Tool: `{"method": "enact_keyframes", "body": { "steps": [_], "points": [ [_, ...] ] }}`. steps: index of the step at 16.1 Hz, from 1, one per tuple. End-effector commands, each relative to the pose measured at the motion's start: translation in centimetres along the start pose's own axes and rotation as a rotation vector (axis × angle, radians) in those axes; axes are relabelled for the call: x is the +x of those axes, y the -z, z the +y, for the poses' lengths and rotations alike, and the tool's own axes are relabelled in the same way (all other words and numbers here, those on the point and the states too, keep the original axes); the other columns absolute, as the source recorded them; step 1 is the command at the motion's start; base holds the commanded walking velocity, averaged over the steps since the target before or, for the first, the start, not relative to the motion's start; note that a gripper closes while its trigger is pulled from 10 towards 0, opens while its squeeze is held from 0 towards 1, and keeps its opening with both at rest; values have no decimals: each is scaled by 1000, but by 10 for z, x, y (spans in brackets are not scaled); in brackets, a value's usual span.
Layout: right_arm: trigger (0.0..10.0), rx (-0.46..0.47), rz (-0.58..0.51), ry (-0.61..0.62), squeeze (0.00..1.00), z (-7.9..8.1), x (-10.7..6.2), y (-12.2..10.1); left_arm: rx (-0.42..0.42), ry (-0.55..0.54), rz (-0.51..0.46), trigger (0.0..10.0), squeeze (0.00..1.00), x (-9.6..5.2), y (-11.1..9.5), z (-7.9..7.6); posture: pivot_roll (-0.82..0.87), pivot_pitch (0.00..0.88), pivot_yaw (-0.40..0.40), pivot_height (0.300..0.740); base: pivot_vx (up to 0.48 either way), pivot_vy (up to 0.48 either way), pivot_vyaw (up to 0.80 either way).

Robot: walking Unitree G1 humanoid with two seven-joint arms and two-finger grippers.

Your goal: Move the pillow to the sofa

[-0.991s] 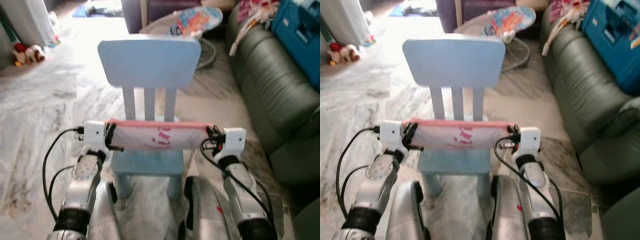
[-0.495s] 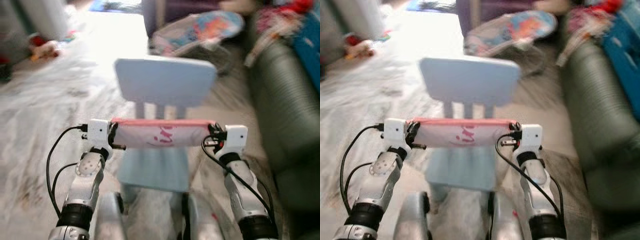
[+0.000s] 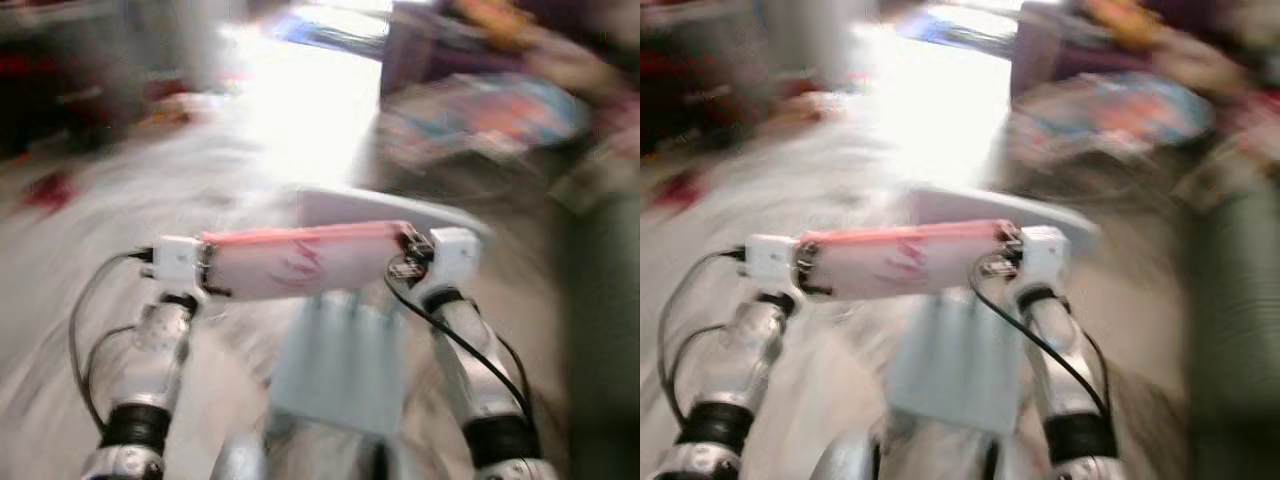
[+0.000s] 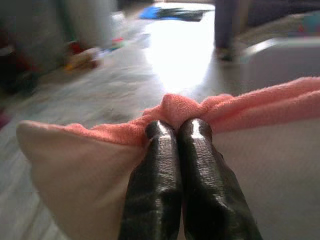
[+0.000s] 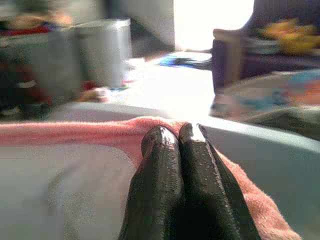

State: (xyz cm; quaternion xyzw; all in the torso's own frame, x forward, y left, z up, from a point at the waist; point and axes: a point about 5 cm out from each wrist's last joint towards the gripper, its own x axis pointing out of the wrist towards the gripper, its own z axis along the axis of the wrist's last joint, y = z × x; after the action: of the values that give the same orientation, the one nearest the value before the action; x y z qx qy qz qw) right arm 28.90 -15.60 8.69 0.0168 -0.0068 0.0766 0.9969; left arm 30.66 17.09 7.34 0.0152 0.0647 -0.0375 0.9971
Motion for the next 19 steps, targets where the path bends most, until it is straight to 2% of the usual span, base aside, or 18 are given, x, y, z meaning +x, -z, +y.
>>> {"method": "enact_keyframes", "body": {
  "steps": [1,9,16,19],
  "points": [
    [10000,2,10,112,0,-25,-8,2,-2,-17,21,10000,0,-3,6,1,-34,0,-17,740,0,0,0],
    [10000,3,8,112,0,-21,-7,1,-9,-11,46,10000,0,-5,12,-3,-28,0,-23,740,0,0,0],
    [10000,29,26,133,0,-22,-15,8,8,37,53,10000,0,-12,16,-10,-30,0,-19,740,0,0,0],
    [10000,31,36,137,0,-23,-16,8,3,43,59,10000,0,-13,16,-10,-31,0,-15,740,-291,0,-202]
  ]
}}
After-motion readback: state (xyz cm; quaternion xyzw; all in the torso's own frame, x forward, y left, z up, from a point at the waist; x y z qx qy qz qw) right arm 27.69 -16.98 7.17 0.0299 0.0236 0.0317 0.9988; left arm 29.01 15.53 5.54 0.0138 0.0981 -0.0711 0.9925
